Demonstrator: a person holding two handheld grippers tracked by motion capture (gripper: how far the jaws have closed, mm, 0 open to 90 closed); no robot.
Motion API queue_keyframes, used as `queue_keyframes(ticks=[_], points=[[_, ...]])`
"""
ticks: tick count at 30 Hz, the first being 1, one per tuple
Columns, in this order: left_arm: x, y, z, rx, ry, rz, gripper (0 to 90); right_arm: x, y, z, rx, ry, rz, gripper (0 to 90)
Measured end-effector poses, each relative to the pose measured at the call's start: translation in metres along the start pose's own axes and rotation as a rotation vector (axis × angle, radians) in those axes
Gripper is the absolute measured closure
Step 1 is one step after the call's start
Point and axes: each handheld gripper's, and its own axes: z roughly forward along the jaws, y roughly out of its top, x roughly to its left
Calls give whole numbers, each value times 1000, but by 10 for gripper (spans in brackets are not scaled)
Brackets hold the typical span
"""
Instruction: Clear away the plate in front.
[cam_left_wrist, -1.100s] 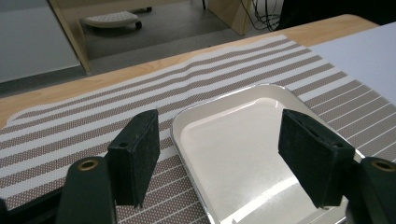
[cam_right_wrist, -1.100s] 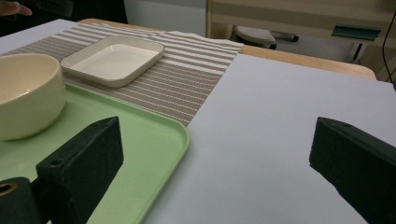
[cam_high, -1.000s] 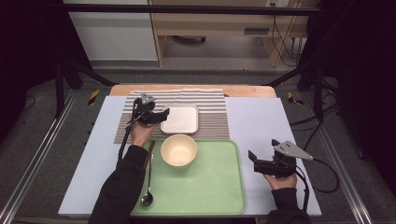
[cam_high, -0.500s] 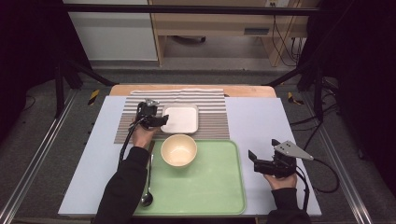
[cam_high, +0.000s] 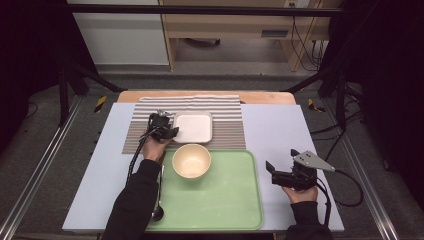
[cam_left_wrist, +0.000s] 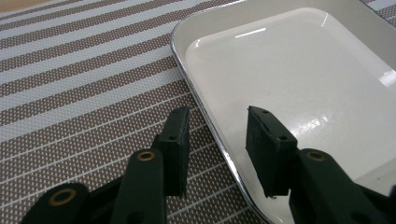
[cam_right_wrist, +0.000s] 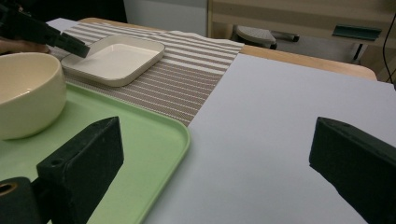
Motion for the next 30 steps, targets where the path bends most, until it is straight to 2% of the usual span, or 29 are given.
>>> queue_keyframes(ticks=[5,10,15,21,30], points=[[0,-1,2,21,3,-16,668,0,0,0,-1,0,-1,33],[0,0,2,21,3,-31,735,0,0,0,-1,0,0,33],[0,0,2,23,5,-56,750,0,0,0,2,0,-3,33],[-1,1,3,20,-1,-105,783,0,0,1,2,-1,-4,33],[-2,2,3,19,11,-123,810,0,0,1,3,-1,1,33]])
